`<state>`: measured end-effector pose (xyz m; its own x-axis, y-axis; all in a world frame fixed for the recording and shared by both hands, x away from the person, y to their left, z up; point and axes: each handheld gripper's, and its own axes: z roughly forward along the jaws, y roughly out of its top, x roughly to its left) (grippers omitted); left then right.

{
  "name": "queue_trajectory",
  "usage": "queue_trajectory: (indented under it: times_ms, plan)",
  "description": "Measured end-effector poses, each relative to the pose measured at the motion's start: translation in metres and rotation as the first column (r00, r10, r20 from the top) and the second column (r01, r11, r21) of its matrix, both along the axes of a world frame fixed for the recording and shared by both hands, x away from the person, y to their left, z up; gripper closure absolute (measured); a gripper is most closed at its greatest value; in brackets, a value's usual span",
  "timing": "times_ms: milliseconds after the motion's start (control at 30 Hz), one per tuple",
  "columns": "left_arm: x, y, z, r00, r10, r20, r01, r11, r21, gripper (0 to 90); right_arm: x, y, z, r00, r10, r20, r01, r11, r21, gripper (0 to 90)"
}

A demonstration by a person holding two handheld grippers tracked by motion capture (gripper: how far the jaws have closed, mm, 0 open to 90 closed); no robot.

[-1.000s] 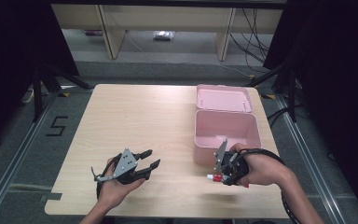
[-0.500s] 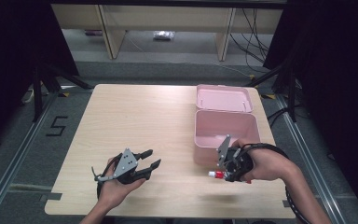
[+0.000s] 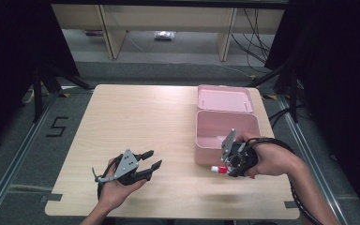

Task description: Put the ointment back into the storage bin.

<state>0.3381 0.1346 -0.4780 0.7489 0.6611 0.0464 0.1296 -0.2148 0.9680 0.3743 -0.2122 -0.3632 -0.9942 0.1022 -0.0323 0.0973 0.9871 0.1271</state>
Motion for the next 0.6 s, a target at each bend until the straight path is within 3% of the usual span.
queue_trajectory:
  times_ms: [100,133,200,233,267,300,367,600]
  plan:
    - [-0.001,0.000,0.001,1.0000,0.004,-0.002,-0.004,0.9999,0.012,51.8,0.002,0.001,0.003,1.0000,0.010,-0.001,-0.010,0.9999,0.011,72.0]
    - [-0.001,0.000,0.002,1.0000,0.004,-0.001,-0.004,0.9999,0.012,51.8,0.001,0.000,0.004,0.9998,-0.019,-0.005,0.020,0.9998,0.004,72.0]
    - [-0.001,0.000,0.002,1.0000,0.003,-0.001,-0.003,0.9999,0.012,51.8,0.004,-0.001,0.005,1.0000,0.000,-0.003,0.000,1.0000,0.003,72.0]
    - [-0.001,0.000,0.002,1.0000,0.003,-0.002,-0.003,0.9999,0.012,51.8,0.003,-0.001,0.005,0.9996,-0.029,-0.004,0.029,0.9996,0.000,72.0]
    - [-0.001,0.000,0.001,1.0000,0.004,-0.003,-0.004,0.9999,0.012,51.8,0.006,-0.001,0.005,0.9999,0.011,-0.001,-0.011,0.9999,0.003,72.0]
    - [-0.001,0.000,0.001,1.0000,0.005,-0.004,-0.005,0.9999,0.014,51.8,0.004,-0.001,0.006,0.9995,-0.031,-0.004,0.031,0.9995,0.001,72.0]
    - [0.000,0.000,0.000,1.0000,-0.001,-0.002,0.001,1.0000,-0.001,51.8,0.005,-0.002,0.008,0.9995,-0.031,-0.011,0.031,0.9995,0.001,72.0]
    - [-0.001,-0.001,0.000,1.0000,0.005,-0.007,-0.005,0.9999,0.011,51.7,0.010,-0.001,0.016,0.9999,0.001,0.016,-0.001,0.9999,0.017,72.0]
